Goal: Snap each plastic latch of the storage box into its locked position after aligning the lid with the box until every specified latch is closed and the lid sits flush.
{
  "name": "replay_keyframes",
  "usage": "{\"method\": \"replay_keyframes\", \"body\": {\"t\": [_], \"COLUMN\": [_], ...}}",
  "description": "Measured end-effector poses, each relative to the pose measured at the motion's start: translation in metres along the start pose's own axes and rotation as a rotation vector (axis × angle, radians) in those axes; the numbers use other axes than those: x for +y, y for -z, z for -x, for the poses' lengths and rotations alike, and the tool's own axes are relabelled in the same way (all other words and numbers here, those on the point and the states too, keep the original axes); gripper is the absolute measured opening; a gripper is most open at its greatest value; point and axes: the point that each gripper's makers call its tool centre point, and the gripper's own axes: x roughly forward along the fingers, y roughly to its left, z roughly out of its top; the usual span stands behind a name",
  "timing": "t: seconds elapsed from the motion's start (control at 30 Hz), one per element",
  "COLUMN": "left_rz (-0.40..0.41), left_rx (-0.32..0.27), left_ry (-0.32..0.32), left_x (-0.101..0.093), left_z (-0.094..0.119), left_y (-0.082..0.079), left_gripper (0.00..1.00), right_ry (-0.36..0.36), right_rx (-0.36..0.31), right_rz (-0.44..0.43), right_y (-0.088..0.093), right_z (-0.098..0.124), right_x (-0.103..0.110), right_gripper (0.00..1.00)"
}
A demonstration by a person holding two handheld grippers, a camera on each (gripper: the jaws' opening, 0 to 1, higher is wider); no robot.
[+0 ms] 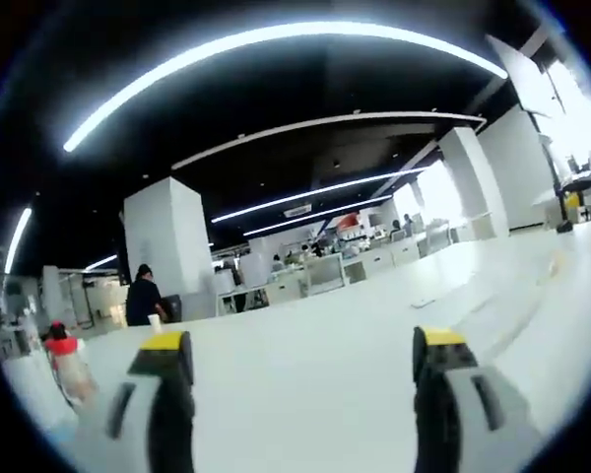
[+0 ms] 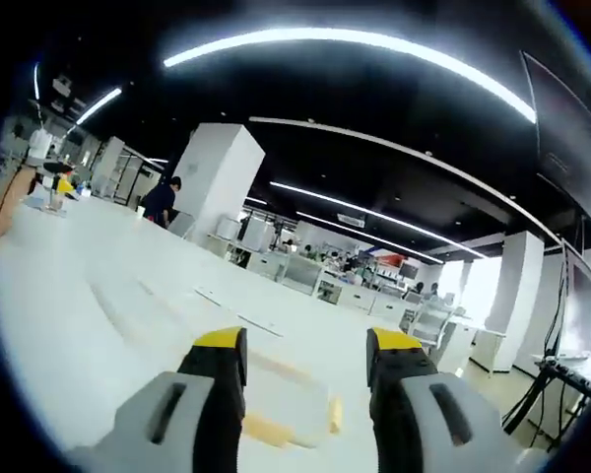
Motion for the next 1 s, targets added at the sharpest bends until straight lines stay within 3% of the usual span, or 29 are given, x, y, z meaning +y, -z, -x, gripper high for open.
{"method": "replay_keyframes", "body": {"t": [0.13,0.77,1.0], "left_rz": [0.008,0.074,0.065], "left_rx": [-0.017,0.017,0.002], "left_ry": [0.021,0.127,0.083], "left_x": [-0.001,-0.015,-0.005], "left_z": [0.000,-0.003,0.001], "left_y": [-0.002,0.012,0.008], "left_gripper": [0.92,0.89,0.89], "right_ry": [-0.012,-0.027,0.001], "right_rx": [0.016,0.008,-0.015], "right_rz": [0.007,-0.005,0.010], "right_y": [0.004,0.007,0.002], "right_z": [-0.002,-0.002,0.001], "right_x": [0.003,0.001,-0.003], "right_gripper": [0.49,0.49,0.49]}}
